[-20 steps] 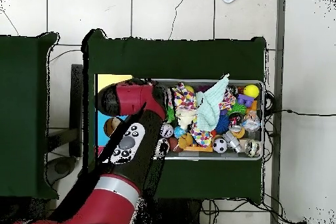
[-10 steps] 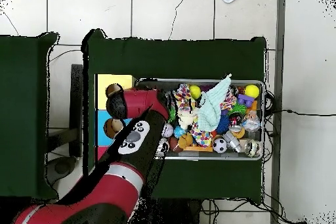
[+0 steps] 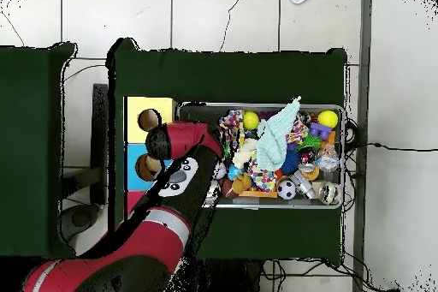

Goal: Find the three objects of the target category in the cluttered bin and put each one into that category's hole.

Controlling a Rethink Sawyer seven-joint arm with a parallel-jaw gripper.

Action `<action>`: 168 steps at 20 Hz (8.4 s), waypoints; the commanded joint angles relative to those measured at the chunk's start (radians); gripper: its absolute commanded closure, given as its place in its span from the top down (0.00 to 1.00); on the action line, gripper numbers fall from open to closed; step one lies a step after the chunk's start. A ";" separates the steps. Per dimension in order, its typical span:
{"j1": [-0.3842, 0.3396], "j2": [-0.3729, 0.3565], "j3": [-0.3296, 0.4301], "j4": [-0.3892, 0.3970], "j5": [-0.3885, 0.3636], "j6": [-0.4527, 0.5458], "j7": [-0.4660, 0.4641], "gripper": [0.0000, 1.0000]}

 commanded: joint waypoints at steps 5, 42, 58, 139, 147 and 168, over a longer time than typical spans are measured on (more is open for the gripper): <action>-0.019 0.091 0.111 0.080 -0.059 0.086 0.077 0.00; 0.000 -0.206 0.182 0.109 -0.107 0.552 -0.016 0.00; -0.120 -0.274 0.359 0.245 -0.199 0.115 -0.078 1.00; -0.616 -0.482 0.969 0.362 -0.841 0.297 -0.570 1.00; -0.606 -0.483 0.894 0.297 -0.846 0.265 -0.482 1.00; -0.573 -0.311 0.760 0.215 -0.830 0.142 -0.381 1.00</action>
